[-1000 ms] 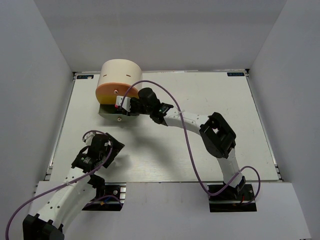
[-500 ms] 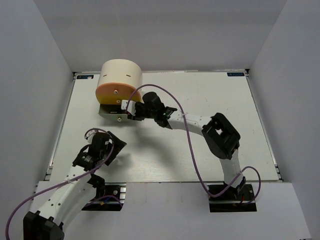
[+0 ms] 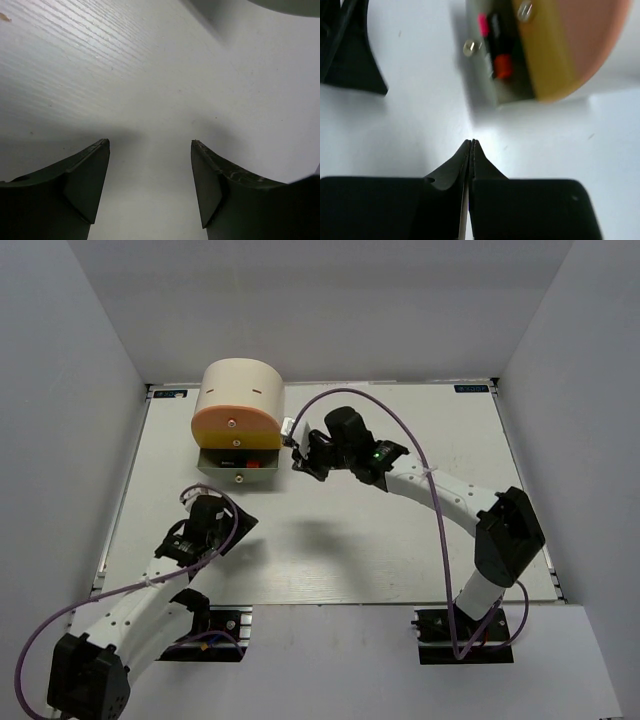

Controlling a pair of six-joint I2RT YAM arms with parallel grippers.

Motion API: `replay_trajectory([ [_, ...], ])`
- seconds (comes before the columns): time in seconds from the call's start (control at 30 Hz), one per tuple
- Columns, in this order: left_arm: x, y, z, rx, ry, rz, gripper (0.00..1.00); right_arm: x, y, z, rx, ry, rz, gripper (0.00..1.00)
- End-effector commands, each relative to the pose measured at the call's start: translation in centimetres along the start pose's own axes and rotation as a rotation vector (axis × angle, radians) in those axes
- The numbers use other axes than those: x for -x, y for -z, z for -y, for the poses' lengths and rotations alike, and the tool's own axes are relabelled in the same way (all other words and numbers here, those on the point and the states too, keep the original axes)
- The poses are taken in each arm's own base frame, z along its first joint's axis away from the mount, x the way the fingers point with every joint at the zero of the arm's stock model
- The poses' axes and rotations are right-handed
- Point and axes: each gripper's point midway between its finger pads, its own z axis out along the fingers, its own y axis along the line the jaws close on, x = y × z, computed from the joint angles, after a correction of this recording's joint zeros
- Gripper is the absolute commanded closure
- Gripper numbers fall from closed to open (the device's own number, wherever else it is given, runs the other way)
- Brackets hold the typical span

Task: Sort the stationery into containers
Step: Place the pen in the drawer, then close the drawer in the storage box.

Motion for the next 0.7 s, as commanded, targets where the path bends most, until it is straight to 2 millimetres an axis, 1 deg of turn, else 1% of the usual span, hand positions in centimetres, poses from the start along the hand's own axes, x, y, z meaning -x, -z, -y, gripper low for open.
replay_trajectory([
  [0.0, 1.6, -0.4, 2.1, -0.062, -0.043, 0.048, 0.25, -6.0, 1.0, -3.4, 0.127, -0.187, -0.191, 1.0],
  [0.03, 1.8, -0.7, 2.0, -0.053, -0.058, 0.053, 0.25, -6.1, 1.2, -3.4, 0.128, -0.196, -0.192, 1.0],
  [0.1, 2.6, -0.9, 3.0, -0.068, -0.068, 0.075, 0.25, -7.0, 1.7, -4.0, 0.157, -0.215, -0.208, 1.0],
  [0.13, 2.9, -1.0, 3.2, -0.071, -0.08, 0.089, 0.25, -7.3, 2.0, -4.4, 0.17, -0.224, -0.214, 0.96],
  [0.17, 3.2, -1.1, 3.6, -0.077, -0.079, 0.093, 0.25, -7.5, 2.0, -4.6, 0.176, -0.229, -0.218, 0.96],
  [0.2, 3.5, -1.1, 3.7, -0.081, -0.086, 0.108, 0.25, -8.0, 2.2, -4.6, 0.172, -0.243, -0.227, 0.94],
  [0.3, 4.6, -1.3, 4.4, -0.097, -0.078, 0.162, 0.25, -8.6, 2.9, -4.4, 0.161, -0.262, -0.23, 0.89],
  [0.33, 4.9, -1.5, 4.2, -0.091, -0.075, 0.184, 0.25, -9.2, 3.1, -4.8, 0.164, -0.275, -0.241, 0.87],
  [0.37, 5.1, -1.8, 4.1, -0.103, -0.079, 0.206, 0.26, -9.2, 3.3, -4.8, 0.161, -0.281, -0.238, 0.86],
  [0.43, 5.8, -1.8, 4.1, -0.112, -0.07, 0.253, 0.27, -10.0, 3.6, -5.0, 0.16, -0.297, -0.248, 0.84],
  [0.5, 6.2, -2.2, 4.1, -0.14, -0.059, 0.296, 0.27, -10.1, 4.0, -5.0, 0.151, -0.306, -0.244, 0.79],
  [0.57, 6.9, -2.3, 4.1, -0.152, -0.047, 0.343, 0.28, -10.8, 4.2, -4.8, 0.137, -0.322, -0.248, 0.74],
  [0.63, 8.0, -2.1, 4.6, -0.183, -0.038, 0.41, 0.28, -10.6, 4.5, -4.4, 0.117, -0.324, -0.237, 0.7],
  [0.67, 7.9, -2.5, 4.2, -0.168, -0.055, 0.417, 0.28, -10.9, 4.8, -4.5, 0.117, -0.328, -0.242, 0.7],
])
